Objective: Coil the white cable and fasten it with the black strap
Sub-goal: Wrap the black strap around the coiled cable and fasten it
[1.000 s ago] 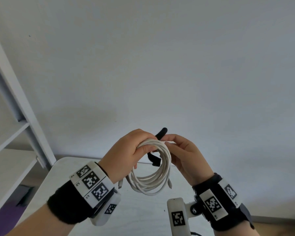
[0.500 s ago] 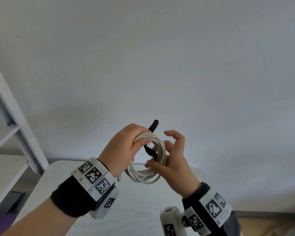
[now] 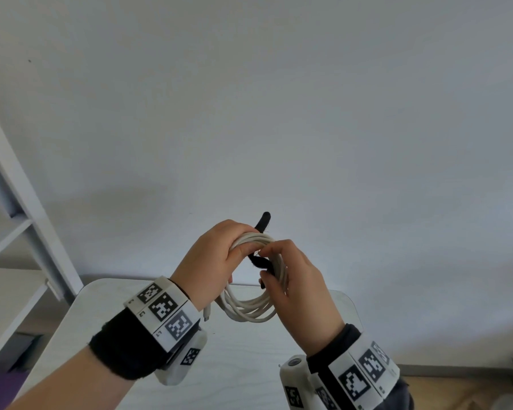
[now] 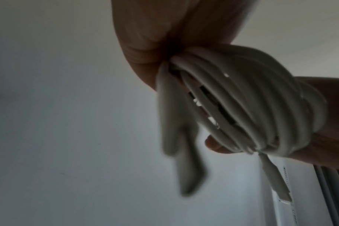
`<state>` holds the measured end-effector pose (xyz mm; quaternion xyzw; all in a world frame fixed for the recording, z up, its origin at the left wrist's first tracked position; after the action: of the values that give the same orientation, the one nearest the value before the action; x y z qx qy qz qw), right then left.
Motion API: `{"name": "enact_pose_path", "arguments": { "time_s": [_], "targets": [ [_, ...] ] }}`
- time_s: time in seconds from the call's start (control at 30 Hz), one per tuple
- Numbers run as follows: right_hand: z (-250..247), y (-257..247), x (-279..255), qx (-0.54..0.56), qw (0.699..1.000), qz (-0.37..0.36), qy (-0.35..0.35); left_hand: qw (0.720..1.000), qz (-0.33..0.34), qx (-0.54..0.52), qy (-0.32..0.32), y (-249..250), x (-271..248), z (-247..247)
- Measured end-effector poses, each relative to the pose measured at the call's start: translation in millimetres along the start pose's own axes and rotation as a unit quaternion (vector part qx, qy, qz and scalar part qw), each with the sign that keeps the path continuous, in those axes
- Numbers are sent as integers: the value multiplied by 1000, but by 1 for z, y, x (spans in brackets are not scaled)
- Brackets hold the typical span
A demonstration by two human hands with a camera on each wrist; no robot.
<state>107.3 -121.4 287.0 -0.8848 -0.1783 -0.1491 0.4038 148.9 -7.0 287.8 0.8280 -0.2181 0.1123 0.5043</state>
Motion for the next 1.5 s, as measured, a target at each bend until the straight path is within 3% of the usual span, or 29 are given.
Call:
{"name": "enact_pose_path", "arguments": {
  "time_s": [0.27, 0.43, 0.7, 0.9, 1.0, 1.1, 1.5],
  "targets": [
    [-3, -1, -1, -120, 993, -2, -15, 998, 18, 54, -9, 0, -4, 5],
    [-14, -15, -7, -155, 987, -31, 28, 998, 22, 64, -3, -3, -5, -1],
    [-41, -30, 3, -32, 997, -65, 40, 998, 38, 41, -7, 7, -8, -7],
    [-60, -20, 19, 56, 996, -2, 65, 997, 64, 33, -30, 22, -13, 2],
    [-55, -11, 28, 120, 991, 47, 28, 996, 66, 39, -35, 25, -14, 4],
    [-40, -7, 35, 112, 991, 62, -44, 996, 66, 49, -40, 24, -14, 6],
    [-23, 3, 44, 135, 975, 95, -149, 993, 89, 57, -49, 25, -18, 10]
  ]
}}
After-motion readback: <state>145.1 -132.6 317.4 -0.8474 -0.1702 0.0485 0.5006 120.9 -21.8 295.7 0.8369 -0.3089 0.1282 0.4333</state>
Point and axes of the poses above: each hand's wrist, its own x-axis towards the middle knuckle, its own z-axis out of the palm, y = z × x, the point moved 9 cm from there along x, towards the middle knuckle, and after that the axes turned 3 degrees about -x, right-handed, at the moved point
